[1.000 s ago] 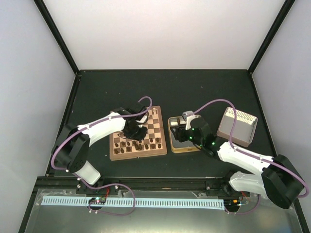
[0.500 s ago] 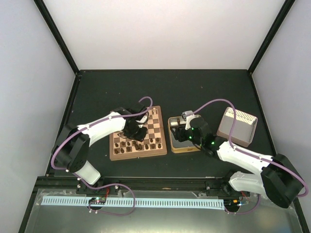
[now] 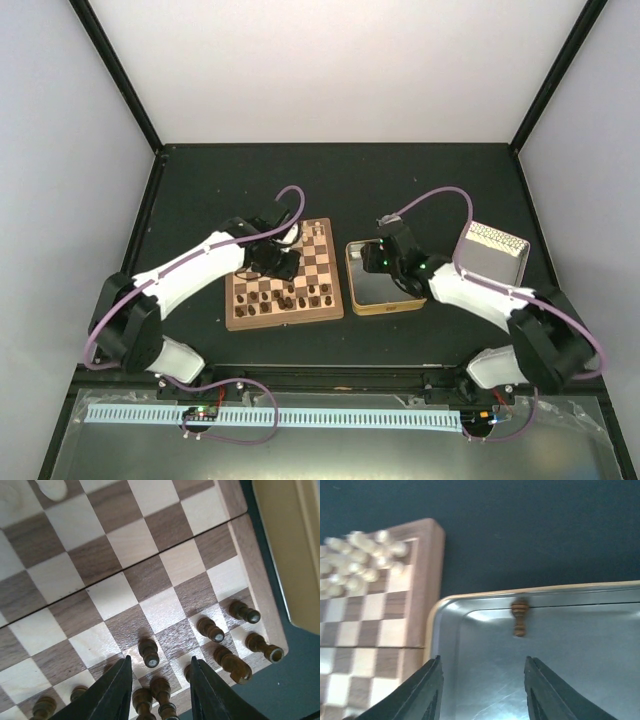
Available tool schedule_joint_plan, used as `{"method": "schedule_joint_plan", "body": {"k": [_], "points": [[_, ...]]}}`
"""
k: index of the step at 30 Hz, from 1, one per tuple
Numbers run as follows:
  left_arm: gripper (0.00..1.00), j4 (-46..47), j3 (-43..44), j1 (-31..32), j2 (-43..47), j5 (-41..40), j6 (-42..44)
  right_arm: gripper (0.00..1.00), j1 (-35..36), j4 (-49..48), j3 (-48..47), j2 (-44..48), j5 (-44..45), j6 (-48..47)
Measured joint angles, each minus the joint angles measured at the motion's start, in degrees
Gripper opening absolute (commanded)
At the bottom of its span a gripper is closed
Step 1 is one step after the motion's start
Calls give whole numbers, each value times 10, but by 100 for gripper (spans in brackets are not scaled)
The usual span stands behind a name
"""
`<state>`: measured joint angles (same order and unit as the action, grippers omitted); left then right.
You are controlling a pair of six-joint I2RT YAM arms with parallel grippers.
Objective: Set up the chess pieces on the board
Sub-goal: Place the chess piece on the chessboard, then pick up the chessboard from the center of the board.
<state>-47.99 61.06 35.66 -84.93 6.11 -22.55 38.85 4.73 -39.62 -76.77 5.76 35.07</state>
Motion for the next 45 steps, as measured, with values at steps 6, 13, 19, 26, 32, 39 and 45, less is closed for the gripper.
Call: {"method": "schedule_joint_plan", "body": {"k": [6,13,19,26,32,39,45], "points": [[35,1,0,-7,58,-17,-15,33,-26,61,-77,-115,7,-4],[35,6,0,-15,101,-17,-24,27,-27,101,-135,-174,32,-13],[36,12,0,-17,105,-12,-30,25,-27,112,-144,-208,37,-14],[36,17,-1,-19,122,-3,-34,18,-27,115,-155,-246,40,-23],[37,20,-1,-19,122,3,-38,7,-27,110,-169,-259,44,-37],[37,26,-2,-20,133,7,-47,1,-27,109,-168,-256,42,-56],[44,62,-26,-26,173,20,-71,1,-27,92,-106,-145,-14,-96]]}}
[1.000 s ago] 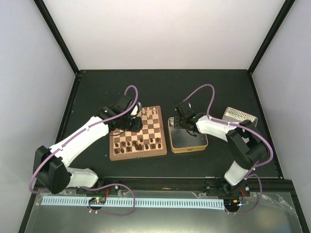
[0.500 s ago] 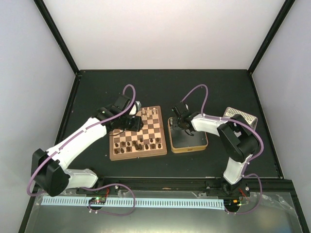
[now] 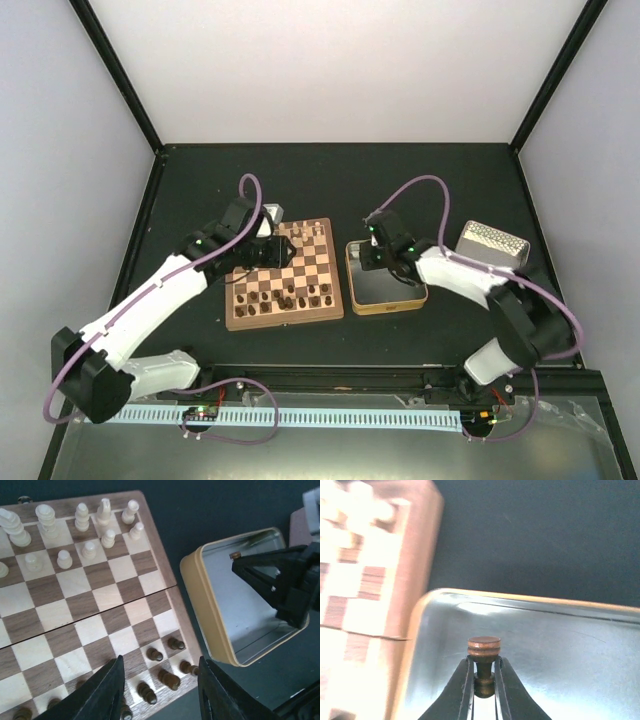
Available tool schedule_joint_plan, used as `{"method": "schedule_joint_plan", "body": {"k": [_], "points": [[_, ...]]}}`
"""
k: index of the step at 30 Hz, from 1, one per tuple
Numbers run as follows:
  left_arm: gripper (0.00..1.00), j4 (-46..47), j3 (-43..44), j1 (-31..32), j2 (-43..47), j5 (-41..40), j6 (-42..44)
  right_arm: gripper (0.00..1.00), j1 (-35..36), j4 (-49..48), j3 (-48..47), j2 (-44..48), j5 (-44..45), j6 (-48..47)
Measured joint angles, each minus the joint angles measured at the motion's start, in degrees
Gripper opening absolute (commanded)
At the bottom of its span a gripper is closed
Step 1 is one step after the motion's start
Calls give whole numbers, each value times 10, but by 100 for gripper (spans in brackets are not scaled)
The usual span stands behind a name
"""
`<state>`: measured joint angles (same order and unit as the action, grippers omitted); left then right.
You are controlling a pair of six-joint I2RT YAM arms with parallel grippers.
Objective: Set up the chess pieces on the board
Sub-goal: Pick up the chessboard from the center of the board, then place the chess piece on the chessboard.
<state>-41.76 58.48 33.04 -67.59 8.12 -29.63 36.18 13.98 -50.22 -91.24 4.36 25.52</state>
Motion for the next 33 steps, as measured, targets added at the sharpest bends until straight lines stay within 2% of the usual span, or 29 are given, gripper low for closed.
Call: {"method": "schedule_joint_plan", "body": {"k": [6,12,19,21,30,33], "points": [[61,79,-53,-12,64,44,-37,1,0,-72,52,139,-115,-40],[79,176,-87,-19,97,134,-73,2,6,-162,101,208,-253,-78],[80,241,-90,-20,91,238,-106,3,29,-224,104,235,-379,-115],[77,253,-90,-20,81,263,-116,3,38,-227,96,234,-400,-125],[39,276,-90,-20,52,328,-152,3,56,-230,67,227,-429,-150],[29,279,-90,-20,52,337,-156,3,56,-230,67,225,-429,-152]]}}
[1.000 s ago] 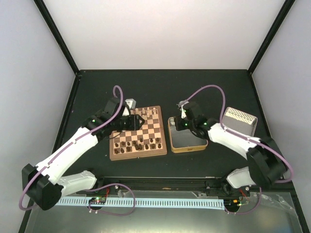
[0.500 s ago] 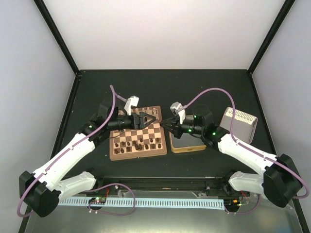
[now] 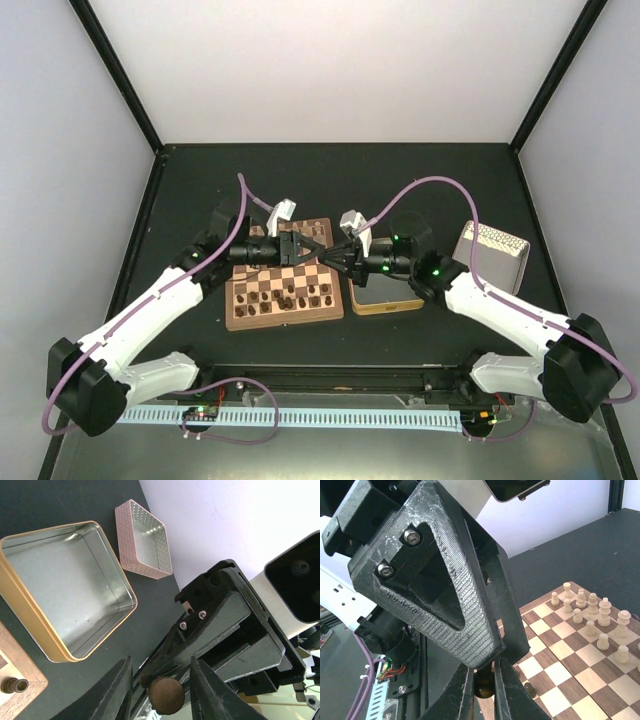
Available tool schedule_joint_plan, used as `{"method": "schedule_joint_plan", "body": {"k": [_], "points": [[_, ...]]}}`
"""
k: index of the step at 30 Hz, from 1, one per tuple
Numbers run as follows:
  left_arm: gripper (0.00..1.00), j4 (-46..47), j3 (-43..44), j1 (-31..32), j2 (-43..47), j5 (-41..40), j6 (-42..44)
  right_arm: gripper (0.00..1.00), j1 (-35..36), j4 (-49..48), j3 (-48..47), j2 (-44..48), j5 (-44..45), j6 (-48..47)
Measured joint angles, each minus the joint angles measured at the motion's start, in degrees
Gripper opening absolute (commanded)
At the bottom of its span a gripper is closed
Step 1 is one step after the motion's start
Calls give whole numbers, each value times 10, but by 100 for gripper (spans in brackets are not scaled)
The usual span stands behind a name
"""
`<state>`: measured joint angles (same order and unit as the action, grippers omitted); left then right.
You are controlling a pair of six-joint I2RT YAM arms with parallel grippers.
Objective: Set up the chess pieces on the board
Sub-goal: Place the chess piece on the chessboard.
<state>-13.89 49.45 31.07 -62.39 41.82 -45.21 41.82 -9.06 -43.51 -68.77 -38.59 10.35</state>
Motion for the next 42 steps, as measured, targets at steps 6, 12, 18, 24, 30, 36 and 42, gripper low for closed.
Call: {"method": "schedule_joint_plan", "body": {"k": [6,12,18,24,30,36,42], "points": [[13,4,0,-1,-3,13,-5,6,0,0,-4,-5,5,1],[9,8,0,-5,-4,15,-11,35,1,-4,-4,-5,20,20],[9,56,-7,-6,2,24,-54,53,2,-104,48,38,30,138],[9,146,-22,-6,24,23,-126,56,2,-303,122,62,68,397],[9,216,-27,-6,47,15,-183,45,2,-404,123,28,90,571],[9,266,-54,-6,50,12,-232,39,2,-451,112,1,87,652],[8,284,-61,-6,49,12,-254,28,3,-472,105,-15,82,688]]}}
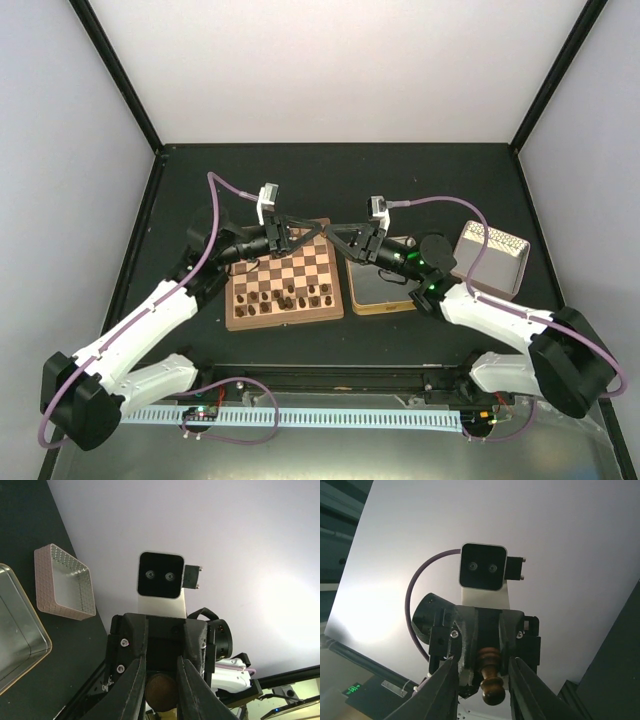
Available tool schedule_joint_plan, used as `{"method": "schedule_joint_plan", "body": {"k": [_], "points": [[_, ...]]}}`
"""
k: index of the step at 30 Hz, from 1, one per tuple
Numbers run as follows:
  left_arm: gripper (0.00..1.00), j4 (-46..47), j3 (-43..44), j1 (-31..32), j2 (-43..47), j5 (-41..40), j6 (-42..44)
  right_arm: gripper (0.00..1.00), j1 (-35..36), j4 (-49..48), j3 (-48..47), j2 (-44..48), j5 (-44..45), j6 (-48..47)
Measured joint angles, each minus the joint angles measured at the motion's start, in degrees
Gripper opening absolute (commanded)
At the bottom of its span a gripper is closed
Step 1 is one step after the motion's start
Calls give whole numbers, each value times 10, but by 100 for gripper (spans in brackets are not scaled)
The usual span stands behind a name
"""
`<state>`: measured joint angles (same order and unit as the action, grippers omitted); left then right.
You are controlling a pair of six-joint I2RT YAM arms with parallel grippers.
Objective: Set up the chess pieces on the board
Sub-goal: Place the chess piece on the chessboard.
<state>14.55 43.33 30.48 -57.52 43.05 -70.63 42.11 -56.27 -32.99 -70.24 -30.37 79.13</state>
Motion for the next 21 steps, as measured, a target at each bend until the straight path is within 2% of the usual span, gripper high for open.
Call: {"method": "schedule_joint_plan", "body": {"k": [6,15,17,19,21], "points": [[8,5,0,0,0,-2,-5,25,3,-1,0,-5,-3,9],[10,9,-2,0,-3,-9,-5,3,7,12,0,-5,-3,7],[14,8,-2,0,-3,-10,-3,1,7,21,-2,-4,-2,7],[22,1,-2,0,-3,-16,4,1,7,47,-7,1,-1,0],[38,-17,-2,0,1,-28,21,1,7,93,-17,10,-1,-13]]}}
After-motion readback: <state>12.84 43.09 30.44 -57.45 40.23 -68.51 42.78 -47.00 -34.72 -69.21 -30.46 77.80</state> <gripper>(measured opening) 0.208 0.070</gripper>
